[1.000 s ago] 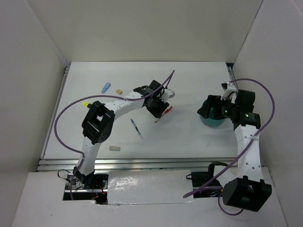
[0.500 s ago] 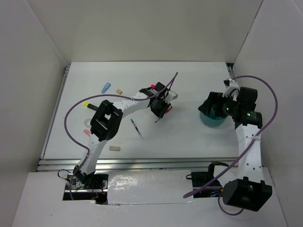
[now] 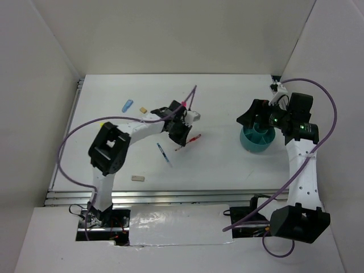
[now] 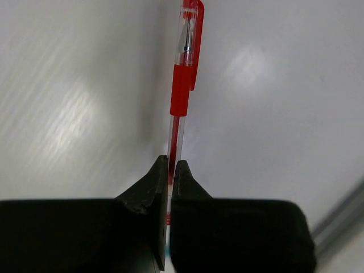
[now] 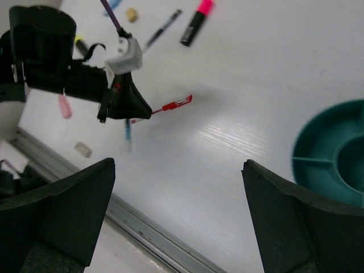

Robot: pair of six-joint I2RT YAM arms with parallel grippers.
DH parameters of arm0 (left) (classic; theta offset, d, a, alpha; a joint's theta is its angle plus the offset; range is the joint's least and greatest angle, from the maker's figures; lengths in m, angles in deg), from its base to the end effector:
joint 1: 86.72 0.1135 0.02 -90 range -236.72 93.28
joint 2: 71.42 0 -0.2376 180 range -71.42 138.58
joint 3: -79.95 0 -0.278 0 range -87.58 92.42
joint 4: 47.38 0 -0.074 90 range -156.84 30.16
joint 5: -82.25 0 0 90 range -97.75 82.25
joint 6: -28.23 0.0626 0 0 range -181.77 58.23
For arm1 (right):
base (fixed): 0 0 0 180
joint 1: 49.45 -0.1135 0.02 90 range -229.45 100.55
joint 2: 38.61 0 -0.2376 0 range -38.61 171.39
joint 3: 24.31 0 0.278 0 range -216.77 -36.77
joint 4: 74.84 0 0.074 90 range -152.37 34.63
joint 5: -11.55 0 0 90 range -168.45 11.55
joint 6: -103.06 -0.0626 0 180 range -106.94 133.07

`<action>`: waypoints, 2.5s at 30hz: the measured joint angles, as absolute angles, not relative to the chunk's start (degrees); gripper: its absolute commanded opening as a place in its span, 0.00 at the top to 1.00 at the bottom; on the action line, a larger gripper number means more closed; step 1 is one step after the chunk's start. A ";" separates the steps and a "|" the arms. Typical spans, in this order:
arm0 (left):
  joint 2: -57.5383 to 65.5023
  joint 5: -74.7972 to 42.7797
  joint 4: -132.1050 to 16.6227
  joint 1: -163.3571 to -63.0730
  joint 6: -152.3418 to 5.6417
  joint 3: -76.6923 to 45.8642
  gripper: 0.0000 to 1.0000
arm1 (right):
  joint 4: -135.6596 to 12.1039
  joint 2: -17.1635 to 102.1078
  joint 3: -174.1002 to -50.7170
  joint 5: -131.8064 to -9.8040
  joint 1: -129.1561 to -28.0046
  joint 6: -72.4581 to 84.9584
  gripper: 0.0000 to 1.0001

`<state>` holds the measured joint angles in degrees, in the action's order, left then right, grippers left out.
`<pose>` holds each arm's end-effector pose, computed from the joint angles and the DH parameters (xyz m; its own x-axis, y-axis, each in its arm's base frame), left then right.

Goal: Sort the stationery into containers
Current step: Move the pen to the center of the board, then place the pen in the storage box.

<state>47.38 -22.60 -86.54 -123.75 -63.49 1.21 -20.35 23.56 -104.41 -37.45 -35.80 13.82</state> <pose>0.3683 -0.2979 0.1255 -0.6878 0.4825 -0.5423 0.6741 0.7017 -0.2306 0.2730 -0.0240 0.3370 -0.5744 0.1292 -0.8083 -0.3416 0.8595 0.3801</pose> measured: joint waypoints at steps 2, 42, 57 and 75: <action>40.10 -27.98 -84.84 -120.26 -64.99 -4.80 1.00 | -20.97 24.61 -105.50 -33.65 -36.87 12.40 0.00; 15.42 -51.58 -67.96 -117.02 -78.61 -10.57 1.00 | -31.87 42.73 -119.32 -17.35 -56.26 -1.00 0.35; 16.93 -51.45 -67.05 -117.94 -78.68 -10.31 0.96 | -32.42 45.62 -119.91 -17.80 -58.32 -0.87 0.92; 12.15 -30.77 -82.67 -105.85 -69.89 -8.38 0.01 | -10.50 42.29 -131.51 -43.42 -37.03 26.32 1.00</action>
